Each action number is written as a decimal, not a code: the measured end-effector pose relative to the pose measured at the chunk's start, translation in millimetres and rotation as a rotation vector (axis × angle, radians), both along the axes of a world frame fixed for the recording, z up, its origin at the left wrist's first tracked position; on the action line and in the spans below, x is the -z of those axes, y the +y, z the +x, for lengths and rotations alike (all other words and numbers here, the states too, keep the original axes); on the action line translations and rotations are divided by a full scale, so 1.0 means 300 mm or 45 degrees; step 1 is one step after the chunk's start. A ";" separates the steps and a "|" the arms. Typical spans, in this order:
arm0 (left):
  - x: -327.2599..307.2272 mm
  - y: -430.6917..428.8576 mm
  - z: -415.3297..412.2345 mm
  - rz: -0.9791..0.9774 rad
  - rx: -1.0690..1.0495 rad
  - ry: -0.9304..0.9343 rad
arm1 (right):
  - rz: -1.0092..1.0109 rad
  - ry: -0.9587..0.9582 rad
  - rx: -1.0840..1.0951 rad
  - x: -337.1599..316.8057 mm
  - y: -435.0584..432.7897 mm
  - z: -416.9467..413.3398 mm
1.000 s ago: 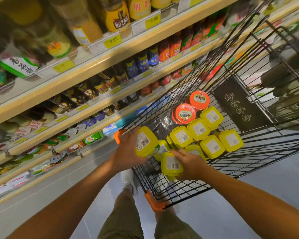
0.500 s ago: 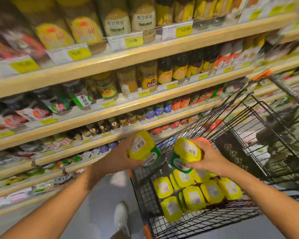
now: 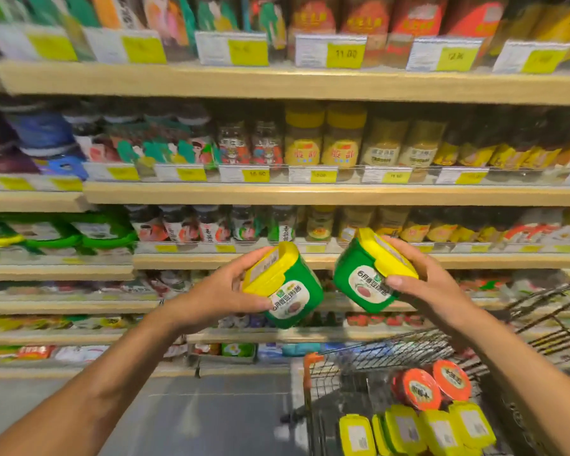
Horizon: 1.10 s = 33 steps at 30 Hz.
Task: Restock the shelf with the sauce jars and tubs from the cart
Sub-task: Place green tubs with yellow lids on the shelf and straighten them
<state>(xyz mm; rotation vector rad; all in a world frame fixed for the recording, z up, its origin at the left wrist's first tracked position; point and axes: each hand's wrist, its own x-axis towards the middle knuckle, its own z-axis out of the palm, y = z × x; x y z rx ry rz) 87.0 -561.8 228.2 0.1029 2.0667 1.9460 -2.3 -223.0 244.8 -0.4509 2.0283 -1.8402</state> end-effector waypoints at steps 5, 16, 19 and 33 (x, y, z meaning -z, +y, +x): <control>-0.096 -0.289 0.183 0.111 -0.184 0.048 | -0.064 0.040 -0.119 -0.115 -0.316 0.081; -0.251 -1.000 0.708 0.140 -0.531 0.151 | -0.257 0.073 -0.365 -0.222 -1.092 0.376; -0.286 -1.144 0.824 0.096 -0.639 0.196 | -0.290 0.058 -0.433 -0.245 -1.269 0.434; -0.366 -1.690 0.925 -0.175 -0.902 0.270 | -0.254 0.157 -0.573 -0.290 -1.846 0.467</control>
